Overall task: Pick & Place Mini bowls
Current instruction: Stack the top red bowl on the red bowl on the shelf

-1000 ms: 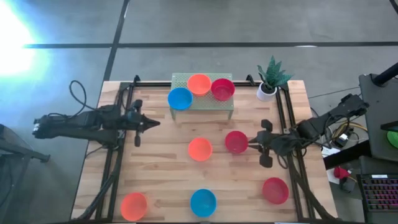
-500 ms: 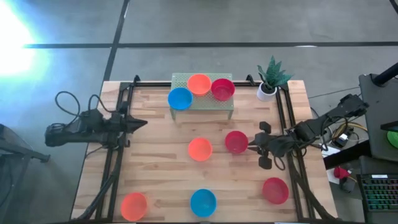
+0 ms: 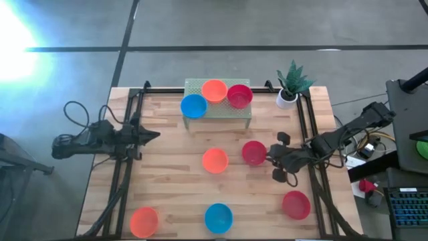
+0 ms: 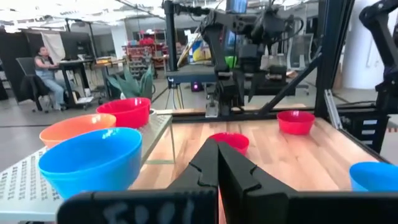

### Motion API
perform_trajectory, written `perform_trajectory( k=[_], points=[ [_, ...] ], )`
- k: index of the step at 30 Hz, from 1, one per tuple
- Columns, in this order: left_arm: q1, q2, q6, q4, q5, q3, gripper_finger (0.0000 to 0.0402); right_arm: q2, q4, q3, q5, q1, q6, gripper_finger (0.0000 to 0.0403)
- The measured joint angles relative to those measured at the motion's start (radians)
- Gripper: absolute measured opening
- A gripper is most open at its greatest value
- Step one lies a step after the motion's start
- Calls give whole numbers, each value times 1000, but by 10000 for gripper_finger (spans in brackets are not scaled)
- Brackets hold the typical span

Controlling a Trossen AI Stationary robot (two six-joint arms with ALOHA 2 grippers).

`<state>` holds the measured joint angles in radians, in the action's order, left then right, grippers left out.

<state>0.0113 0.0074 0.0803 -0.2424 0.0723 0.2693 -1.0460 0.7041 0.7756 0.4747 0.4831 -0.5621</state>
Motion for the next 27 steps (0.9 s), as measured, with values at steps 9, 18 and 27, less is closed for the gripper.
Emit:
perform_trajectory(
  k=[9, 18, 27],
  points=[
    [0, -5, 3, 3, -9, -17, 0, -40, 25, 0, 26, -50, -214, 100],
    [0, -5, 52, 6, -80, -96, 0, -120, 90, 0, 23, -162, -429, 150],
    [0, -5, 57, 45, -113, -98, 0, -203, 163, 0, -54, -266, -557, 156]
  ],
)
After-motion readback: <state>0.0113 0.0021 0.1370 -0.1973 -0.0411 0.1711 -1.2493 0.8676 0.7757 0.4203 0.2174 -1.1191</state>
